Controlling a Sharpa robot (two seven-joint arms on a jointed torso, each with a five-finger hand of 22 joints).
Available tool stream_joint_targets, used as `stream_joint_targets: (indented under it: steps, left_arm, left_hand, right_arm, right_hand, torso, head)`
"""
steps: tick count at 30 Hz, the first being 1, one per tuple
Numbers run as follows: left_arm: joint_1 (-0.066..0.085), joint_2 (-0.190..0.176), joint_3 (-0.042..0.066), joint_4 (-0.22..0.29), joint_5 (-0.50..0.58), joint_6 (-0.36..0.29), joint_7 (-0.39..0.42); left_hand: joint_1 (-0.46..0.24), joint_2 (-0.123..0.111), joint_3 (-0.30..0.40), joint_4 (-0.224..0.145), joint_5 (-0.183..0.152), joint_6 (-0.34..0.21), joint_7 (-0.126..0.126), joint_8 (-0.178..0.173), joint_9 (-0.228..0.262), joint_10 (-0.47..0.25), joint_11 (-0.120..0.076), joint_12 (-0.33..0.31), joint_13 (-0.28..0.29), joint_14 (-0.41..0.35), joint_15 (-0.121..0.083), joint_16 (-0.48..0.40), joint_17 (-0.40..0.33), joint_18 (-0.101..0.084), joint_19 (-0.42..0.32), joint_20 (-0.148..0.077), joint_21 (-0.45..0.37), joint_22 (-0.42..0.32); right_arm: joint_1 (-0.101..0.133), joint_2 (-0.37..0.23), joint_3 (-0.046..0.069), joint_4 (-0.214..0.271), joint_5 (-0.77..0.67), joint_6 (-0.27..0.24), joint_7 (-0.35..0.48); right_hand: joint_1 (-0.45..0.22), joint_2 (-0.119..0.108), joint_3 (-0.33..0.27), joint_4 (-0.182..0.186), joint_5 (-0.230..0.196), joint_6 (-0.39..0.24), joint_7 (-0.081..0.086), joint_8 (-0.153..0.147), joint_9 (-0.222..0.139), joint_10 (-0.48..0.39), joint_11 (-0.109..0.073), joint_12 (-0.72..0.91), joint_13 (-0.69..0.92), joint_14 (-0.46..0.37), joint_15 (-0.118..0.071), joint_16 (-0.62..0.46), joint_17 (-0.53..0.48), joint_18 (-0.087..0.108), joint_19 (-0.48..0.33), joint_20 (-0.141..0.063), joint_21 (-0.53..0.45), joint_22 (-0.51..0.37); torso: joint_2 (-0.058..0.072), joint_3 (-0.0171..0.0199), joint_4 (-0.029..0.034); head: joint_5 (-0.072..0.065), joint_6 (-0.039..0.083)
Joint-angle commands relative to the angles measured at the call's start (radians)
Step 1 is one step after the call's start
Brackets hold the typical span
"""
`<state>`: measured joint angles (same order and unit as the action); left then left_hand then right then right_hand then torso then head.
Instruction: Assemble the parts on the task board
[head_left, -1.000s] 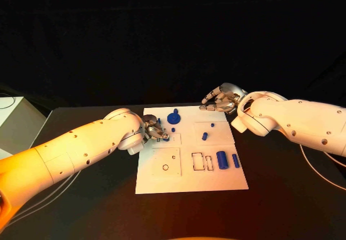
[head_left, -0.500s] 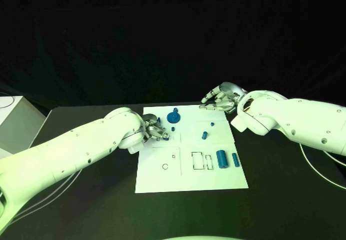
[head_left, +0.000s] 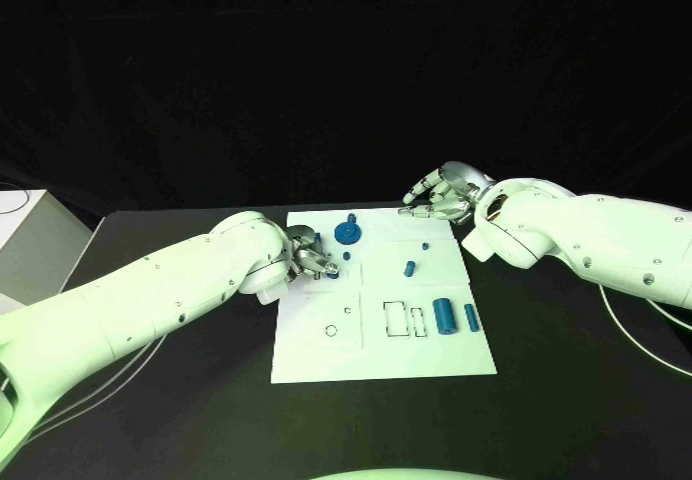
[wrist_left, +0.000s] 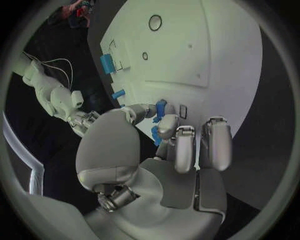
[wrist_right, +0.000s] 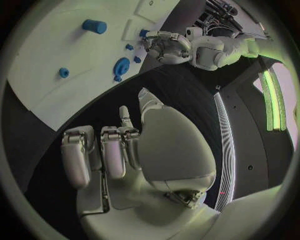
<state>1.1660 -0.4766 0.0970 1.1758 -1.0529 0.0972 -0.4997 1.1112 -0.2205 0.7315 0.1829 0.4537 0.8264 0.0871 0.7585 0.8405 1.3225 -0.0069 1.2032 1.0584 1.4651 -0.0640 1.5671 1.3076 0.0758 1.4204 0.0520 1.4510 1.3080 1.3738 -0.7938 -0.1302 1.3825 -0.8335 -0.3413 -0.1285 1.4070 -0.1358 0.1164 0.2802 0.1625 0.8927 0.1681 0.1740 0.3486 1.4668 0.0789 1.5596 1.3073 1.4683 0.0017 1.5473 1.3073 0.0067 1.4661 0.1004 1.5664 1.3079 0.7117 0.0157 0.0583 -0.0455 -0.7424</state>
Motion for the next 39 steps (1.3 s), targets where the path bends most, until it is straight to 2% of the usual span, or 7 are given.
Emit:
stream_joint_targets:
  steps: [1,10,18,27,32,36,39]
  left_arm:
    - [-0.002,0.004,-0.002,-0.005,-0.016,0.053,-0.004]
    - [-0.001,0.015,-0.002,-0.015,-0.026,0.076,-0.006]
    - [0.000,0.030,-0.002,-0.027,-0.028,0.070,-0.005]
    - [0.000,0.043,-0.005,-0.035,-0.032,0.059,-0.006]
    - [0.000,0.046,-0.005,-0.037,-0.037,0.063,-0.006]
    - [0.000,0.045,-0.005,-0.038,-0.041,0.079,-0.007]
    - [0.000,0.043,-0.006,-0.037,-0.045,0.093,-0.008]
  left_hand:
    - [-0.002,0.008,0.182,-0.186,0.004,0.021,-0.024,0.002,0.001,0.000,-0.007,-0.003,-0.001,0.106,-0.006,0.004,0.263,-0.018,0.001,-0.009,0.004,0.003]
    - [-0.002,0.007,0.181,-0.187,0.004,0.020,-0.024,0.002,0.002,0.000,-0.007,-0.003,0.000,0.106,-0.006,0.004,0.263,-0.018,0.001,-0.009,0.004,0.003]
    - [-0.026,0.025,0.156,-0.163,-0.009,0.030,-0.032,0.005,0.014,0.012,-0.012,-0.004,0.001,0.106,-0.008,0.004,0.263,-0.019,0.001,-0.011,0.003,0.004]
    - [-0.036,0.031,0.141,-0.153,-0.018,0.032,-0.036,0.007,0.020,0.013,-0.015,-0.006,-0.001,0.106,-0.011,0.004,0.263,-0.019,0.001,-0.013,0.002,0.004]
    - [-0.048,0.041,0.105,-0.134,-0.030,0.034,-0.042,0.007,0.029,0.017,-0.018,-0.005,0.000,0.106,-0.014,0.004,0.263,-0.019,0.001,-0.016,0.001,0.004]
    - [-0.057,0.040,0.044,-0.116,-0.037,0.038,-0.048,0.002,0.035,0.018,-0.022,-0.004,0.004,0.106,-0.018,0.004,0.263,-0.020,0.003,-0.019,0.000,0.005]
    - [-0.052,0.034,0.022,-0.116,-0.037,0.038,-0.050,-0.002,0.036,0.016,-0.024,-0.005,0.003,0.106,-0.019,0.004,0.263,-0.019,0.003,-0.021,-0.002,0.004]
  right_arm:
    - [0.000,0.001,0.000,0.000,-0.009,0.008,0.003]
    - [-0.001,0.002,0.000,-0.001,-0.009,0.008,0.003]
    - [-0.001,0.004,0.000,-0.003,-0.009,0.009,0.003]
    - [-0.001,0.005,0.000,-0.003,-0.009,0.009,0.004]
    - [-0.001,0.005,0.000,-0.004,-0.009,0.010,0.004]
    - [-0.001,0.005,0.000,-0.004,-0.009,0.011,0.004]
    - [-0.002,0.004,0.000,-0.003,-0.009,0.013,0.004]
  right_hand:
    - [-0.007,0.000,0.001,0.006,0.003,-0.010,0.000,0.003,0.002,0.086,0.005,-0.003,0.248,0.087,0.003,-0.007,0.199,-0.007,0.105,0.002,0.004,0.263]
    - [-0.007,0.000,0.001,0.006,0.003,-0.010,0.000,0.003,0.002,0.086,0.005,-0.003,0.248,0.087,0.003,-0.007,0.199,-0.007,0.105,0.002,0.004,0.263]
    - [-0.008,-0.001,0.002,0.005,0.003,-0.010,0.000,0.005,0.002,0.086,0.005,-0.003,0.248,0.087,0.003,-0.007,0.198,-0.007,0.105,0.002,0.004,0.263]
    - [-0.008,-0.001,0.002,0.005,0.003,-0.010,0.000,0.005,0.002,0.086,0.005,-0.003,0.248,0.087,0.003,-0.007,0.198,-0.007,0.105,0.002,0.004,0.263]
    - [-0.008,-0.001,0.002,0.005,0.003,-0.010,0.000,0.005,0.002,0.086,0.005,-0.003,0.248,0.087,0.003,-0.007,0.198,-0.007,0.105,0.002,0.004,0.263]
    - [-0.008,-0.001,0.002,0.005,0.003,-0.010,0.000,0.005,0.002,0.086,0.005,-0.003,0.248,0.087,0.003,-0.007,0.198,-0.007,0.105,0.002,0.004,0.263]
    - [-0.009,-0.001,0.002,0.005,0.004,-0.011,-0.001,0.005,0.002,0.085,0.005,-0.003,0.248,0.086,0.002,-0.008,0.197,-0.007,0.105,0.002,0.004,0.263]
  torso:
    - [0.000,0.0002,-0.0010]
    - [0.000,0.0010,-0.0004]
    - [0.001,0.0007,-0.0010]
    - [0.001,0.0001,-0.0008]
    - [-0.001,-0.0002,0.0002]
    - [-0.001,-0.0005,0.0003]
    - [-0.001,-0.0006,0.0000]
  head:
    - [0.002,-0.002]
    - [0.001,-0.004]
    - [0.001,-0.004]
    - [-0.002,-0.006]
    - [-0.004,-0.009]
    - [-0.005,-0.010]
    - [-0.005,-0.011]
